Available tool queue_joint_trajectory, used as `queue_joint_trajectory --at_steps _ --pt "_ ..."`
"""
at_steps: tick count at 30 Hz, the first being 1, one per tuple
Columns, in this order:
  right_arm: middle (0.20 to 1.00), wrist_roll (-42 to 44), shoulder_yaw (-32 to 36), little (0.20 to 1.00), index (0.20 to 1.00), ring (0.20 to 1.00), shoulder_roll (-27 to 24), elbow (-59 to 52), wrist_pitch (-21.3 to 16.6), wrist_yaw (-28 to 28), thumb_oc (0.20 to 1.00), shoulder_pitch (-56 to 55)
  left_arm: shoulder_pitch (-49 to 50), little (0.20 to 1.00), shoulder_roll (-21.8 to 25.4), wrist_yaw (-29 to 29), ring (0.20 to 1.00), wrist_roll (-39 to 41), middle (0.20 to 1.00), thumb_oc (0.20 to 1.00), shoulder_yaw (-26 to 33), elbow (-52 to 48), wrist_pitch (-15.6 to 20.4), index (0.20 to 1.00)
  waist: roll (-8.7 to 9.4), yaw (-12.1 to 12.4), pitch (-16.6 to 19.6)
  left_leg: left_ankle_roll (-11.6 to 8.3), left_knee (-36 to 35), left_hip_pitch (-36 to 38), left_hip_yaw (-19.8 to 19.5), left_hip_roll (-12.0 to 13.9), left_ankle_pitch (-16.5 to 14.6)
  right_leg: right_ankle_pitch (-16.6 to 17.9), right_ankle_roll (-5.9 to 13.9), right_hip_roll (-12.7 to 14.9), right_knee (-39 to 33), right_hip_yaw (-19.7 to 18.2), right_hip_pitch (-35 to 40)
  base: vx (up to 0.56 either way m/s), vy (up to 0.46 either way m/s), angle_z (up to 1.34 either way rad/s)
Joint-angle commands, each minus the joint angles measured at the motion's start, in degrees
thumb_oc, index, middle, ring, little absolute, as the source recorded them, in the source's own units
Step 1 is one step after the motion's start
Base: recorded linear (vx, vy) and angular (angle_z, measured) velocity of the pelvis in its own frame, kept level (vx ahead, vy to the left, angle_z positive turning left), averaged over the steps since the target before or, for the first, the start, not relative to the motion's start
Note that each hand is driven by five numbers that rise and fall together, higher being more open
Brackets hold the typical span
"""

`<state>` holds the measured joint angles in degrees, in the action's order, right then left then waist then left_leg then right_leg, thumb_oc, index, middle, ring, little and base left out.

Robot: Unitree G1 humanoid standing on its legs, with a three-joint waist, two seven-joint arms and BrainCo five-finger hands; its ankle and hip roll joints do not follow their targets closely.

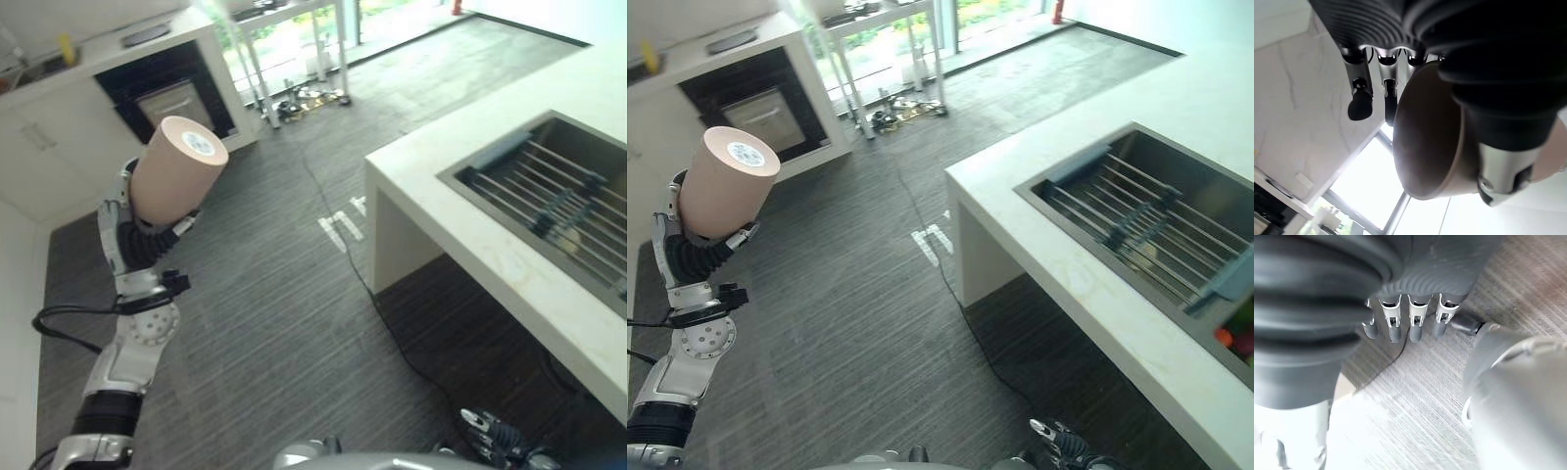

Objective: Place the dishes in the dishwasher.

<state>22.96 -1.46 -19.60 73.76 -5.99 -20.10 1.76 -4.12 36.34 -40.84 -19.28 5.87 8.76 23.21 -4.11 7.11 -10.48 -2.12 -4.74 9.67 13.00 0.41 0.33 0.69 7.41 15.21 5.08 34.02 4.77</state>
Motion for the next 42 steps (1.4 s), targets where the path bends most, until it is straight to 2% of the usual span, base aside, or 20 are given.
queue_joint_trajectory --at_steps 1,2,4,6,7,11,16,18,21,22,24,26,27,30,32,36,39,42 --pt "1.000 2.9 -1.4 1.000 1.000 1.000 1.4 0.2 -2.2 2.0 1.000 1.2 0.9 0.200 4.9 0.7 0.200 -2.1 0.200 0.200 2.1 -6.3 0.5 0.200 0.69 0.2 2.5 0.50 1.5 0.6 0.5 0.3 -4.3 3.7 2.37 -3.0 -1.7 -1.3 -2.3 -0.19 0.175 0.39" --pt "1.000 2.8 -1.3 1.000 1.000 1.000 1.8 -0.1 -2.2 2.4 1.000 1.2 0.7 0.200 5.6 1.0 0.200 -2.4 0.200 0.200 1.9 -6.4 0.0 0.200 0.58 0.2 2.6 1.04 1.3 0.5 -0.1 0.0 -4.3 3.6 2.48 -2.5 -0.8 -1.9 -2.7 -0.17 0.158 0.58" --pt "1.000 2.8 -1.4 1.000 1.000 1.000 2.4 -0.7 -2.2 3.3 1.000 1.2 -0.8 0.200 6.9 1.5 0.200 -2.2 0.200 0.200 0.1 -6.4 -1.6 0.200 0.55 -0.7 2.7 2.26 1.7 -0.2 -2.9 -0.7 -4.9 2.2 2.19 -2.8 0.9 -6.3 -4.0 -0.13 0.095 0.77" --pt "1.000 4.2 -0.6 1.000 1.000 1.000 2.6 -0.4 -3.0 4.0 1.000 0.6 -3.5 0.200 7.5 1.6 0.200 -2.0 0.200 0.200 -4.2 -5.1 -0.9 0.200 0.92 -3.8 2.8 4.66 2.1 -2.5 -10.2 -2.8 -4.0 1.4 0.63 -5.9 1.2 -19.3 -5.9 -0.07 0.024 1.30" --pt "1.000 4.7 -0.5 1.000 1.000 1.000 2.5 -0.4 -3.3 4.1 1.000 0.2 -4.0 0.200 7.4 1.8 0.200 -2.0 0.200 0.200 -5.2 -4.5 -0.3 0.200 0.93 -4.6 2.9 4.99 1.9 -2.5 -12.3 -3.1 -4.0 0.7 0.29 -7.2 1.2 -23.2 -5.4 0.01 0.016 1.98" --pt "1.000 4.8 0.0 1.000 1.000 1.000 1.9 -0.1 -3.4 4.2 1.000 -0.6 -4.8 0.200 7.1 3.7 0.200 -2.5 0.200 0.200 -6.9 -2.9 2.2 0.200 1.75 -4.9 3.9 5.12 1.0 -3.3 -17.5 -4.2 -2.2 0.1 -0.53 -9.8 -0.6 -30.4 -2.6 0.03 -0.050 2.07" --pt "1.000 3.4 -1.2 1.000 1.000 1.000 1.8 0.2 -2.2 4.2 1.000 0.2 -3.6 0.200 7.1 5.8 0.200 -2.1 0.200 0.200 -5.8 -4.2 1.0 0.200 2.56 -3.3 4.6 4.05 0.6 -2.7 -15.4 -2.9 -2.1 0.5 -0.61 -9.3 -4.3 -27.6 0.3 0.06 -0.151 0.66" --pt "1.000 3.2 -3.0 1.000 1.000 1.000 1.7 -0.2 -1.7 3.6 1.000 1.0 -2.3 0.200 7.0 7.0 0.200 -1.6 0.200 0.200 -4.1 -6.3 1.1 0.200 2.66 -2.6 4.8 2.77 0.2 -2.6 -15.1 -1.3 -1.5 0.4 -1.62 -11.0 -7.1 -27.6 2.1 0.11 -0.291 0.08" --pt "1.000 4.1 -3.3 1.000 1.000 1.000 1.6 0.1 -0.3 2.6 1.000 1.3 -2.0 0.200 7.2 7.7 0.200 -1.0 0.200 0.200 -3.6 -6.8 1.4 0.200 2.65 -2.4 5.0 2.33 0.1 -2.7 -15.0 -0.9 -1.3 0.4 -1.85 -11.5 -7.8 -27.5 2.5 0.04 -0.140 0.05" --pt "1.000 6.8 -3.1 1.000 1.000 1.000 1.5 0.8 1.0 0.4 1.000 1.2 -2.3 0.200 7.3 9.2 0.200 -0.5 0.200 0.200 -3.4 -7.3 2.2 0.200 2.60 -2.7 5.1 1.54 0.2 -2.7 -13.0 0.1 -0.9 0.6 -1.94 -11.6 -8.5 -26.3 3.0 0.03 -0.100 0.04" --pt "1.000 8.3 -2.9 1.000 1.000 1.000 1.5 1.1 1.1 -0.2 1.000 1.1 -2.5 0.200 7.2 9.8 0.200 -0.2 0.200 0.200 -3.5 -7.5 2.5 0.200 2.58 -2.9 5.2 1.15 0.1 -2.6 -11.7 0.7 -0.8 0.8 -1.90 -11.5 -9.0 -25.5 3.2 0.01 -0.037 0.10" --pt "1.000 7.6 -2.4 1.000 1.000 1.000 1.1 1.4 0.7 1.3 1.000 1.0 -3.2 0.200 6.7 10.6 0.200 -0.4 0.200 0.200 -4.1 -8.2 2.5 0.200 2.45 -3.5 5.2 0.32 -0.3 -2.7 -9.7 1.8 -0.1 1.2 -1.75 -11.2 -9.7 -24.2 3.5 0.00 0.014 0.15" --pt "1.000 9.1 -1.5 1.000 1.000 1.000 0.4 2.0 1.9 -0.9 1.000 1.0 -3.9 0.200 6.3 11.4 0.200 -0.3 0.200 0.200 -4.6 -8.9 2.0 0.200 2.22 -4.0 5.4 -0.47 -0.3 -2.8 -7.8 2.8 0.2 1.6 -1.54 -10.6 -10.1 -23.0 3.4 -0.01 0.043 0.32" --pt "1.000 10.3 -0.9 1.000 1.000 1.000 0.3 2.5 4.1 -5.0 1.000 0.3 -4.8 0.200 5.9 12.1 0.200 -0.2 0.200 0.200 -4.9 -8.7 2.2 0.200 1.96 -4.6 6.0 -0.64 -0.3 -3.3 -7.9 2.8 0.0 1.7 -1.13 -10.1 -10.1 -23.4 3.1 0.00 0.050 0.14" --pt "1.000 8.2 -1.0 1.000 1.000 1.000 1.1 3.3 2.6 -6.5 1.000 -0.8 -5.6 0.200 5.4 12.2 0.200 -0.3 0.200 0.200 -4.9 -8.2 2.4 0.200 1.94 -5.1 6.5 -0.63 -0.3 -3.6 -8.4 2.6 -0.3 1.7 -0.76 -9.9 -10.1 -23.6 2.9 0.02 0.040 -0.02" --pt "1.000 9.7 -1.4 1.000 1.000 1.000 1.7 3.2 2.8 -7.3 1.000 -1.1 -6.1 0.200 5.3 11.7 0.200 0.1 0.200 0.200 -5.1 -7.5 2.6 0.200 2.02 -5.6 7.1 -0.52 -0.3 -3.4 -8.2 2.4 -0.4 1.9 -0.45 -9.7 -10.1 -24.2 2.7 0.01 0.033 -0.02" --pt "1.000 7.7 -2.2 1.000 1.000 1.000 2.1 3.0 2.5 -7.0 1.000 -1.8 -7.3 0.200 4.8 11.5 0.200 1.0 0.200 0.200 -5.6 -5.8 2.7 0.200 2.21 -6.4 7.5 -0.04 -0.3 -2.8 -7.3 2.2 -0.9 2.1 -0.37 -9.6 -10.1 -25.0 2.8 0.01 0.051 -0.06" --pt "1.000 8.4 -1.9 1.000 1.000 1.000 1.8 3.1 4.4 -7.2 1.000 -2.1 -8.0 0.200 4.5 11.7 0.200 0.8 0.200 0.200 -6.0 -5.9 1.9 0.200 2.49 -7.0 7.5 0.31 -0.3 -2.2 -6.5 2.1 -1.3 2.2 -0.34 -9.6 -10.1 -25.7 2.8 0.02 0.007 -0.10"
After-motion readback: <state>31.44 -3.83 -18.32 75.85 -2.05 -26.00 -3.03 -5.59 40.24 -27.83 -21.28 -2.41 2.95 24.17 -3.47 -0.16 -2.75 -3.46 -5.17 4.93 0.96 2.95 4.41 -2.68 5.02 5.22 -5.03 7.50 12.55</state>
